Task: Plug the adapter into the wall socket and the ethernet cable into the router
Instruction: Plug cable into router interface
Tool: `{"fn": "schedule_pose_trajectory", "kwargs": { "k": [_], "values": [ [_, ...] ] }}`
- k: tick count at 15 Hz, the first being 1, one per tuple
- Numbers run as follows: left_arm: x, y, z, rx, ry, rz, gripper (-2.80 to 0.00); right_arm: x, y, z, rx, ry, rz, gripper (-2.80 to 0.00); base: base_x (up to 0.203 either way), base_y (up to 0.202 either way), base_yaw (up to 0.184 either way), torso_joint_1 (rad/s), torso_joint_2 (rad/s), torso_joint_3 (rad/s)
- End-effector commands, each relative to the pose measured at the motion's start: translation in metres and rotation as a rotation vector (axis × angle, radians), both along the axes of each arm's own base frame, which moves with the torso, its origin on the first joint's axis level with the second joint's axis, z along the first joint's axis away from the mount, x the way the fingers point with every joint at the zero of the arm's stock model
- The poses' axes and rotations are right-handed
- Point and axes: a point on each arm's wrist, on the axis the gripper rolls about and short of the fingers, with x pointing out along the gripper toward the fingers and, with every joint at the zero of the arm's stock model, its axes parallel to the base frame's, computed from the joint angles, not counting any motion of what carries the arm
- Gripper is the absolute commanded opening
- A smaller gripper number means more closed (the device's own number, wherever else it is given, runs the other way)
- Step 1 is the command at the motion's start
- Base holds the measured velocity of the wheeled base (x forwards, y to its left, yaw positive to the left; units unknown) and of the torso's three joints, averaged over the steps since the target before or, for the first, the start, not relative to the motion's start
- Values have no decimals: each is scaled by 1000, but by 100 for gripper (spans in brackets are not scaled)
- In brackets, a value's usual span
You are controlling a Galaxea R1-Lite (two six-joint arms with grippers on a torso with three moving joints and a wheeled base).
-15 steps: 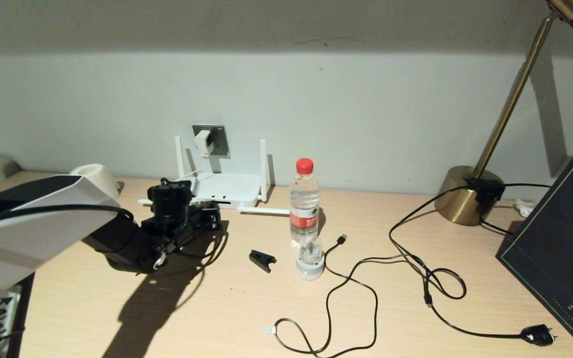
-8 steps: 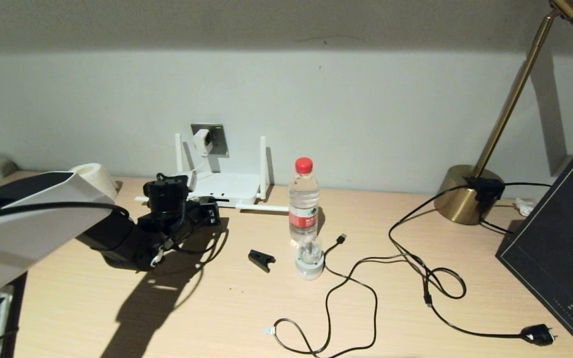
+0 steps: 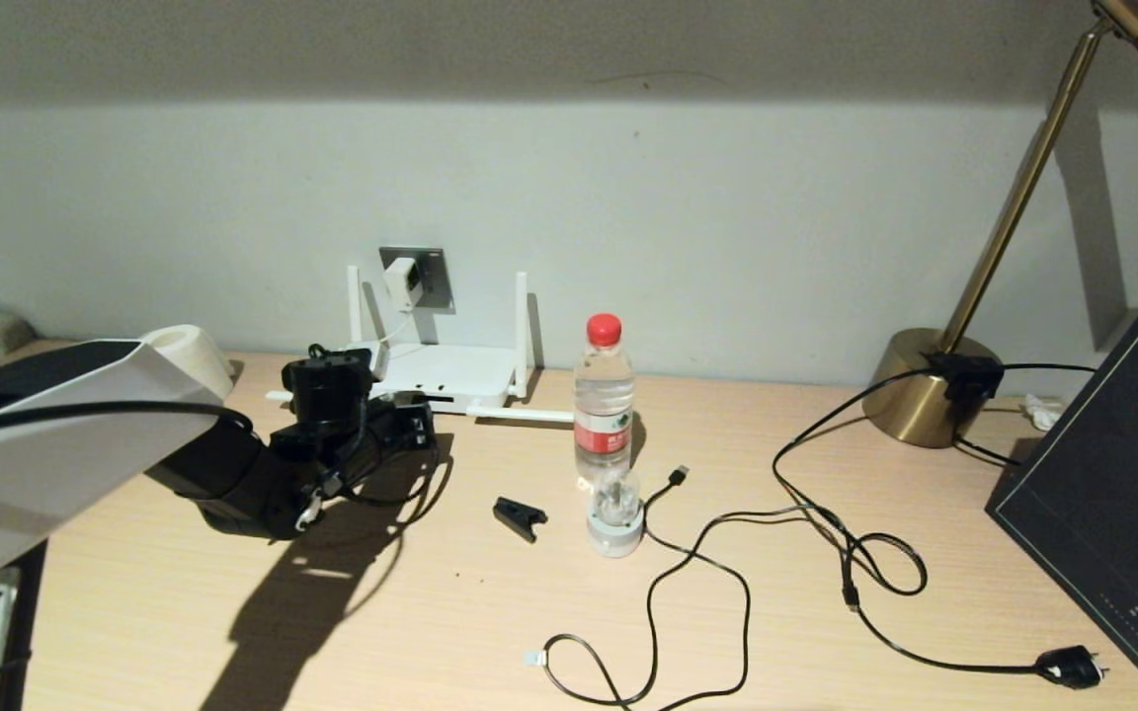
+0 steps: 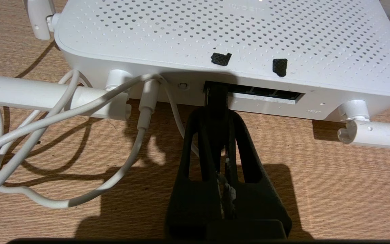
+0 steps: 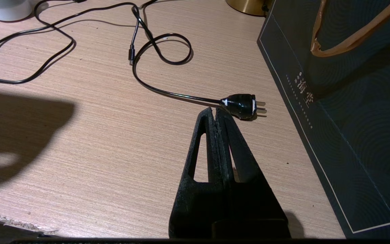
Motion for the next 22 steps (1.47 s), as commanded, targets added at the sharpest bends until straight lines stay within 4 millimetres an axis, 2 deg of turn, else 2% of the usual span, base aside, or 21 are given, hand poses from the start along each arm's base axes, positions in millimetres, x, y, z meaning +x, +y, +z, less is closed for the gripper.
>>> {"fn": "schedule_pose_trajectory", "kwargs": {
  "k": [1, 11, 12, 13, 22],
  "values": [
    [0, 0, 1, -1, -4, 1, -280, 0, 0, 0, 0, 2, 1, -280, 0, 0, 0, 0, 0, 0],
    [0, 0, -4, 3, 25, 3, -280, 0, 0, 0, 0, 4, 1, -280, 0, 0, 0, 0, 0, 0],
    [1, 0, -4, -1, 17, 2, -78, 0, 0, 0, 0, 4, 1, -280, 0, 0, 0, 0, 0, 0],
    [2, 0, -2, -10, 9, 1, 0, 0, 0, 0, 0, 2, 1, -280, 0, 0, 0, 0, 0, 0],
    [2, 0, -5, -6, 15, 2, 0, 0, 0, 0, 0, 4, 1, -280, 0, 0, 0, 0, 0, 0]
  ]
}}
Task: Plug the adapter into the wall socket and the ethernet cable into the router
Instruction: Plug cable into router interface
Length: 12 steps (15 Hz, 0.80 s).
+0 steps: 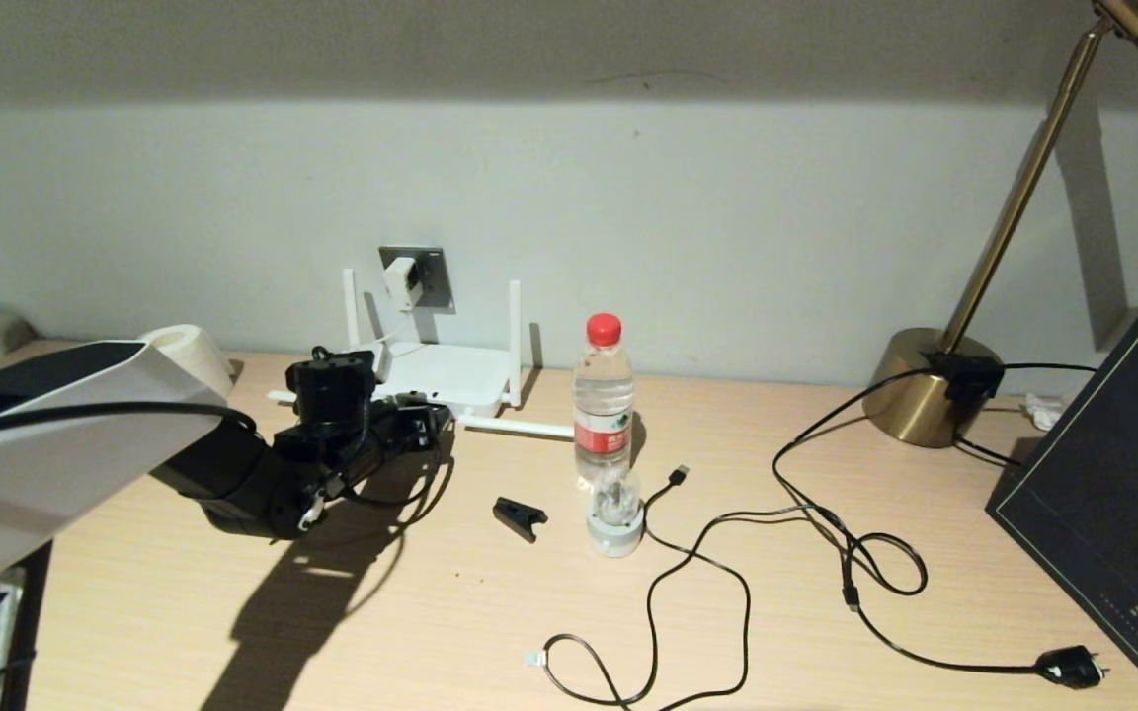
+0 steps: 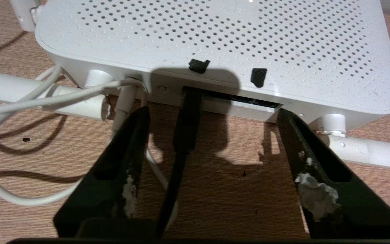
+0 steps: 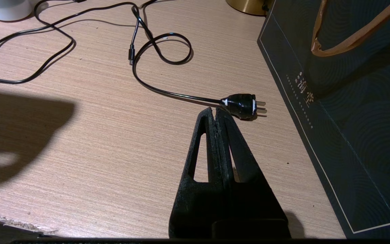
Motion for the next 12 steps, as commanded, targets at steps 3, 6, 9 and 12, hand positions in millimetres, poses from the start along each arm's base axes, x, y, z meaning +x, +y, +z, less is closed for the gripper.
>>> {"fn": "schedule_pose_trajectory", "kwargs": {
  "k": [3, 6, 9, 12],
  "values": [
    [0, 0, -1, 0, -1, 1, 0, 0, 0, 0, -1, 2, 1, -280, 0, 0, 0, 0, 0, 0],
    [-2, -1, 1, 0, -4, -2, 0, 0, 0, 0, -1, 1, 1, -280, 0, 0, 0, 0, 0, 0],
    [-17, -7, 19, -5, -34, -22, 0, 0, 0, 0, -1, 2, 1, -280, 0, 0, 0, 0, 0, 0],
    [-53, -15, 51, -13, -74, -58, 0, 0, 0, 0, -1, 3, 1, -280, 0, 0, 0, 0, 0, 0]
  ]
}}
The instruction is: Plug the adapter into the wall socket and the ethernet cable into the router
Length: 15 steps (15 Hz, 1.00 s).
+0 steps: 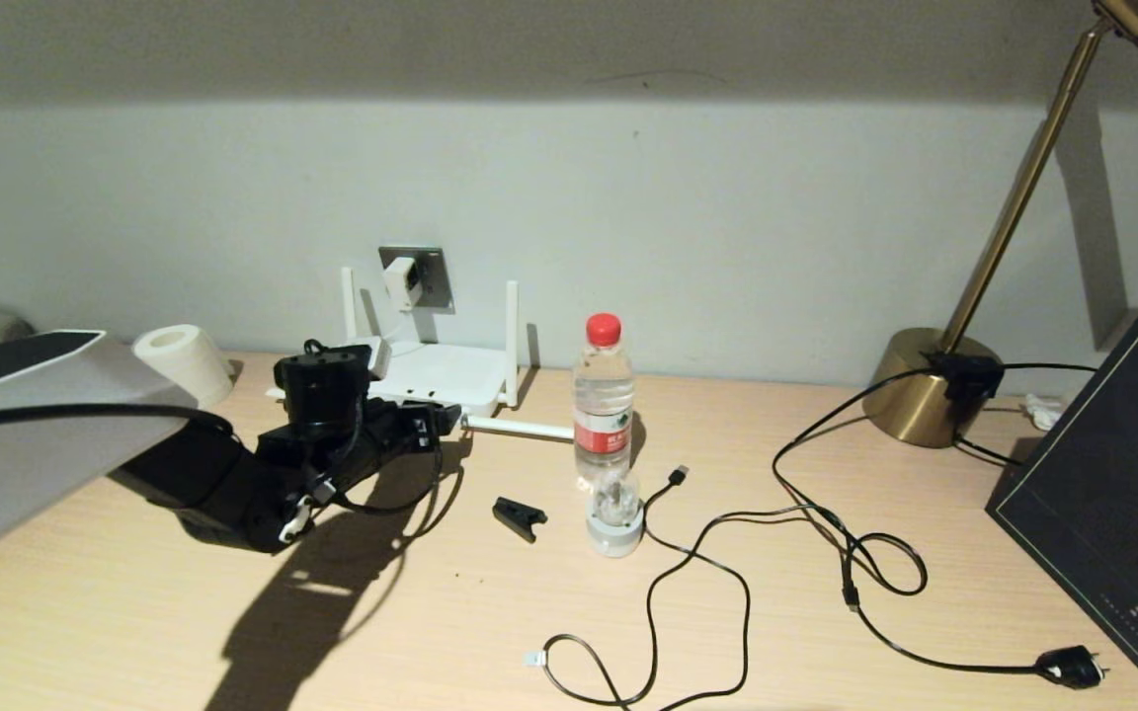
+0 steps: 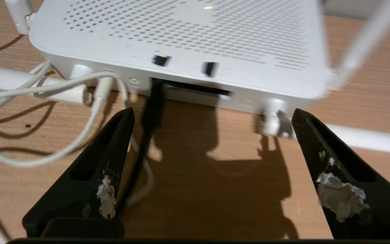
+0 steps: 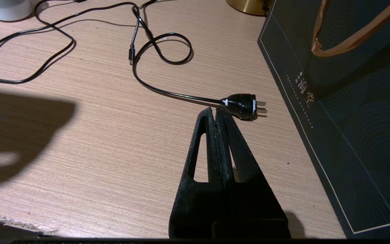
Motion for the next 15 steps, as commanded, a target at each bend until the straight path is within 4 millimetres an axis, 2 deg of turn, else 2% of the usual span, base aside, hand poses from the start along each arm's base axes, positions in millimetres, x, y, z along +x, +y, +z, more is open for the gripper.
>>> {"fn": "schedule_pose_trajectory", "kwargs": {
  "k": [1, 4, 5, 6, 8, 10, 12, 13, 14, 15],
  "values": [
    [-37, -5, 38, -16, -63, -33, 0, 0, 0, 0, -1, 3, 1, -280, 0, 0, 0, 0, 0, 0],
    [-88, -6, 68, -30, -112, -72, 0, 0, 0, 0, -1, 3, 1, -280, 0, 0, 0, 0, 0, 0],
    [-103, -4, 81, -38, -145, -73, -234, 0, 0, 0, -1, 3, 1, -280, 0, 0, 0, 0, 0, 0],
    [-120, 0, 95, -49, -190, -70, -280, 0, 0, 0, -1, 2, 1, -280, 0, 0, 0, 0, 0, 0],
    [-153, 10, 128, -79, -302, -63, -280, 0, 0, 0, -1, 3, 1, -280, 0, 0, 0, 0, 0, 0],
    [-196, 24, 165, -113, -436, -56, -280, 0, 0, 0, -1, 2, 1, -280, 0, 0, 0, 0, 0, 0],
    [-251, 43, 200, -133, -559, -49, -280, 0, 0, 0, -1, 2, 1, -280, 0, 0, 0, 0, 0, 0],
    [-285, 56, 214, -138, -607, -39, -280, 0, 0, 0, -1, 1, 1, -280, 0, 0, 0, 0, 0, 0],
    [-321, 70, 219, -131, -632, -10, -280, 0, 0, 0, -1, 3, 1, -280, 0, 0, 0, 0, 0, 0],
    [-357, 83, 216, -109, -635, 49, -280, 0, 0, 0, -1, 3, 1, -280, 0, 0, 0, 0, 0, 0]
  ]
}}
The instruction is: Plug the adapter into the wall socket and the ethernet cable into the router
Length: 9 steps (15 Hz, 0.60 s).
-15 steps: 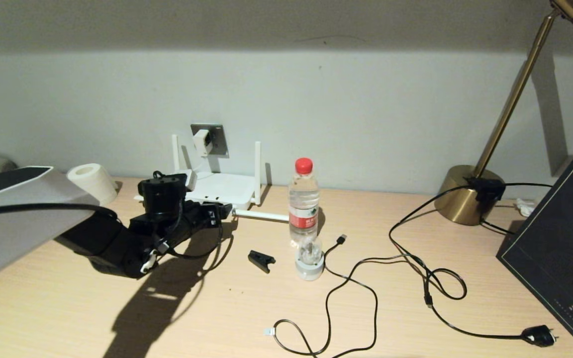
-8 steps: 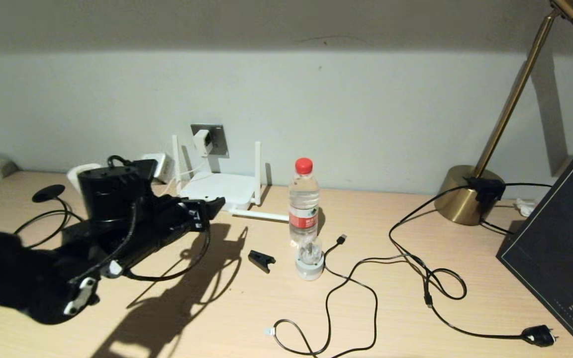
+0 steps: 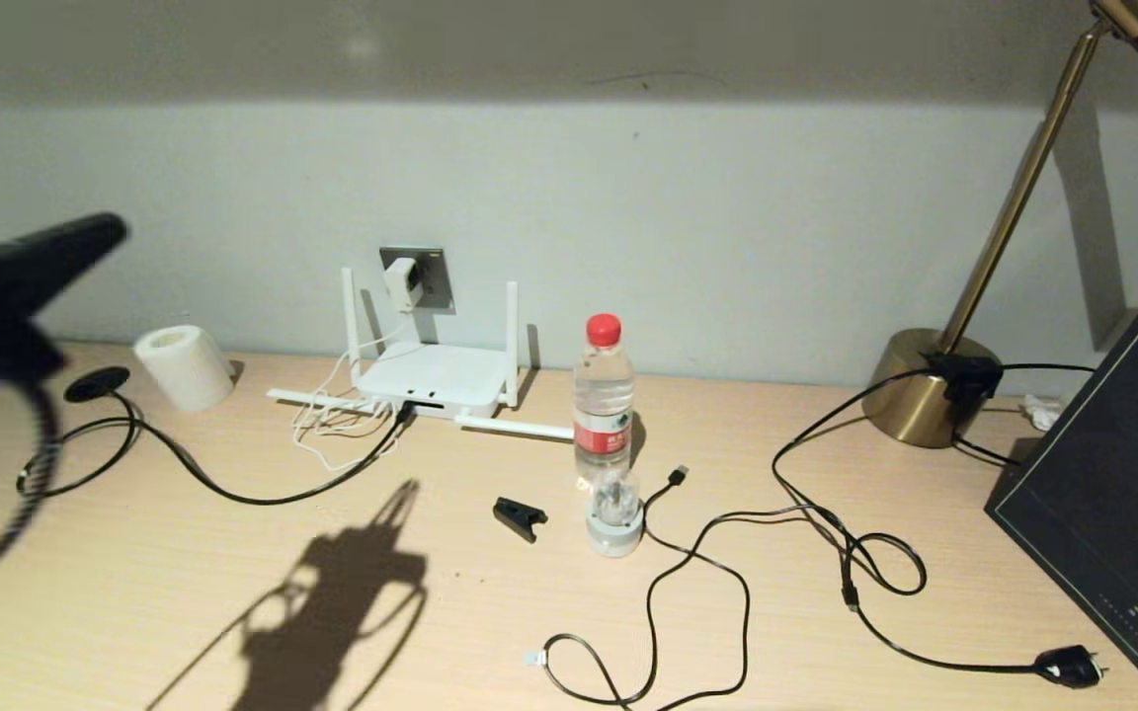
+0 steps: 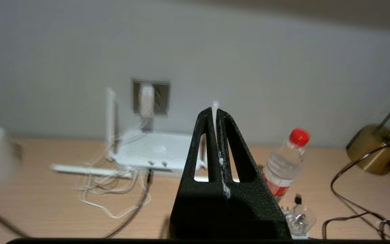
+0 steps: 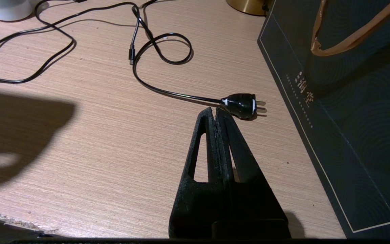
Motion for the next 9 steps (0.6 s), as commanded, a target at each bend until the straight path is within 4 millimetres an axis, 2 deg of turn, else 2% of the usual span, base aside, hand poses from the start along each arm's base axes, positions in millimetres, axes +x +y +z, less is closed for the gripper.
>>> {"fn": "schedule_pose_trajectory", "kwargs": {
  "k": [1, 2, 3, 4, 7, 8, 9],
  "values": [
    [-119, 35, -3, -15, -98, 152, -280, 0, 0, 0, -1, 3, 2, -280, 0, 0, 0, 0, 0, 0],
    [-147, 35, -23, 3, -67, 233, -280, 0, 0, 0, -9, 2, 2, -280, 0, 0, 0, 0, 0, 0],
    [-161, 33, -44, 15, -25, 279, -280, 0, 0, 0, 4, 3, -2, -280, 0, 0, 0, 0, 0, 0],
    [-161, 31, -74, 34, 71, 300, -280, 0, 0, 0, 17, 3, -5, -280, 0, 0, 0, 0, 0, 0],
    [-129, 31, -177, 189, 460, 280, -280, 0, 0, 0, 23, 3, -7, -280, 0, 0, 0, 0, 0, 0],
    [-125, 31, -202, 207, 541, 272, -280, 0, 0, 0, 28, 3, -8, -280, 0, 0, 0, 0, 0, 0],
    [-123, 31, -218, 198, 583, 264, -280, 0, 0, 0, 25, 3, -10, -280, 0, 0, 0, 0, 0, 0]
  ]
}}
